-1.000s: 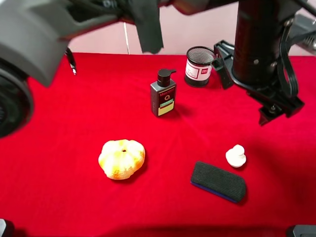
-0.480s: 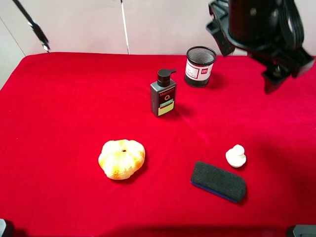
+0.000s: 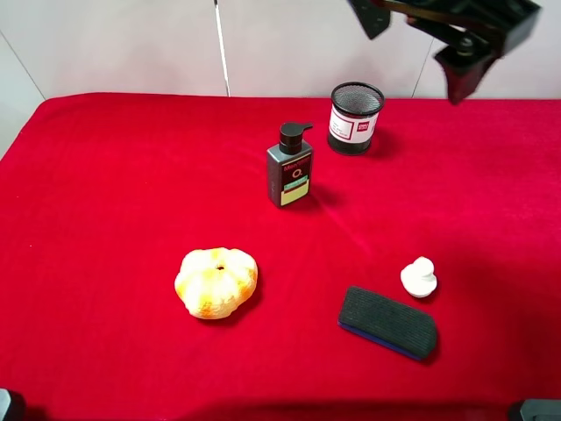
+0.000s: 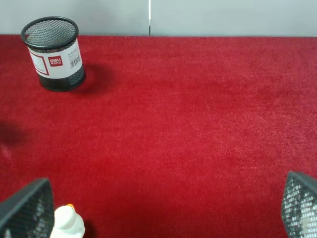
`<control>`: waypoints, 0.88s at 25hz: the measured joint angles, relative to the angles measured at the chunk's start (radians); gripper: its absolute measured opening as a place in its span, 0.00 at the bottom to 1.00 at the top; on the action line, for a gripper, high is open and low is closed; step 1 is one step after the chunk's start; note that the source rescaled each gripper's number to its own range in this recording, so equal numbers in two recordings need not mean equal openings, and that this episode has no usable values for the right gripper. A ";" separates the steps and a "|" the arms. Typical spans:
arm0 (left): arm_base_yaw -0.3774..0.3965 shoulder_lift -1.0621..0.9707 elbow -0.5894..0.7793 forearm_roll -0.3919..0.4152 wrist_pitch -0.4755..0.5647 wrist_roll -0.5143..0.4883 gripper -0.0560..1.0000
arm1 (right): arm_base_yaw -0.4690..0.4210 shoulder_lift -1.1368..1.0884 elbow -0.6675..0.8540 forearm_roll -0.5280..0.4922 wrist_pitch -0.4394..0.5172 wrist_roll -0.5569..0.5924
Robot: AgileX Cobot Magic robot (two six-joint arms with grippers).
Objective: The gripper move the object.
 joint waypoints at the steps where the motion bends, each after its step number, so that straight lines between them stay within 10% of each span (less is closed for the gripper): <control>1: 0.004 -0.014 0.022 0.004 0.000 0.000 0.93 | 0.000 0.000 0.000 0.000 0.000 0.000; 22: 0.176 -0.551 0.551 0.016 0.000 -0.016 0.93 | 0.000 0.000 0.000 0.000 0.000 0.000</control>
